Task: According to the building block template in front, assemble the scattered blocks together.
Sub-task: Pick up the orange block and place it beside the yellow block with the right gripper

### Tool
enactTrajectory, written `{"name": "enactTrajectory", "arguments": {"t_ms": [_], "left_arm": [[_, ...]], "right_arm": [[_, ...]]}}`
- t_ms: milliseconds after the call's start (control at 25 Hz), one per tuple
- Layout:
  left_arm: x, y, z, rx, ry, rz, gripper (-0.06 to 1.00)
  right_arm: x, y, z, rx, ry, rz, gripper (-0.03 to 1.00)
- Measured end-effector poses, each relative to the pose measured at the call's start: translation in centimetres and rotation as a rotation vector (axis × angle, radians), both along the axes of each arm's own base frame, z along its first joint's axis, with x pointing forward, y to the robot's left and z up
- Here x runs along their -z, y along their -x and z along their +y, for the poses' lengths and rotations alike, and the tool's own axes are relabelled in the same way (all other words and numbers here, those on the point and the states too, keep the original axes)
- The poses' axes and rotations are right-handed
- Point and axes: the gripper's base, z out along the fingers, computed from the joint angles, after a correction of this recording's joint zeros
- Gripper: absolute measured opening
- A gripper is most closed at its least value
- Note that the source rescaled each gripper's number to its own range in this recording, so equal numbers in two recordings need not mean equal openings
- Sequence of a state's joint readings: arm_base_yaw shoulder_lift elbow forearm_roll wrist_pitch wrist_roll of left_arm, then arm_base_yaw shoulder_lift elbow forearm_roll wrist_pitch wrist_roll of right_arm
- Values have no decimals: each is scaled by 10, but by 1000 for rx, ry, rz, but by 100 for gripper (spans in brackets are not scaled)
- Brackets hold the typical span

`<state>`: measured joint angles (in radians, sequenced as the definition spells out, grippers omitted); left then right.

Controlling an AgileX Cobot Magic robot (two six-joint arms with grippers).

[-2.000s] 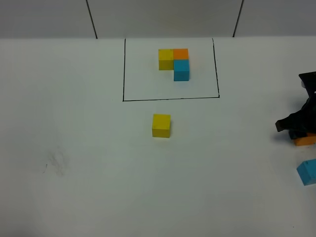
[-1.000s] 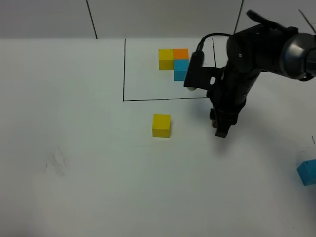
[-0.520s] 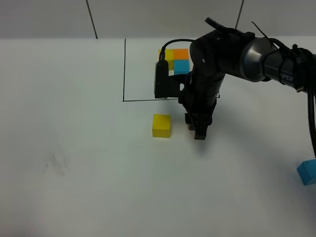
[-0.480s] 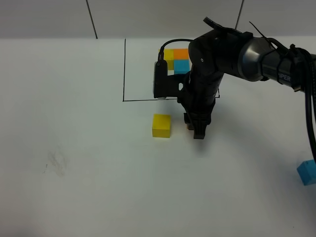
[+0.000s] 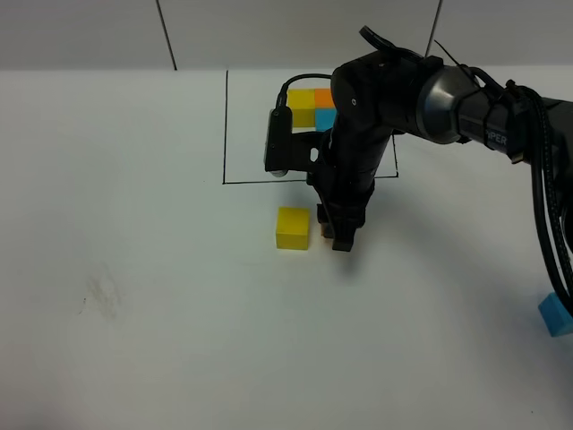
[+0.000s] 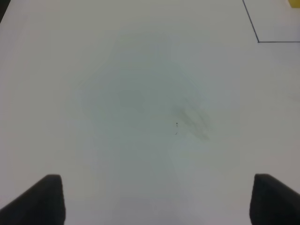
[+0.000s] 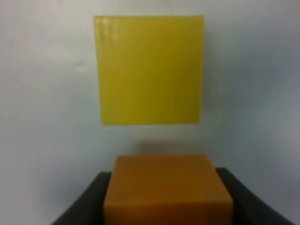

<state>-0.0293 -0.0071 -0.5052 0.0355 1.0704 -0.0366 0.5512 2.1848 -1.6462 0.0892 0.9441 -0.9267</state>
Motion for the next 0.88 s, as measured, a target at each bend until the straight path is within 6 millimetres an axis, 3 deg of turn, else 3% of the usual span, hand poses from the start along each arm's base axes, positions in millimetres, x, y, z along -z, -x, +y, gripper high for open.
{"name": "enactTrajectory", "arguments": {"t_ms": [400,880], "left_arm": [[0,0,0,-1,1,0,68],[0,0,0,-1,1,0,68]], "right_arm": [[0,-1,3,5,-28,-12,1],[22,-3,7,18,-42,19,1]]}}
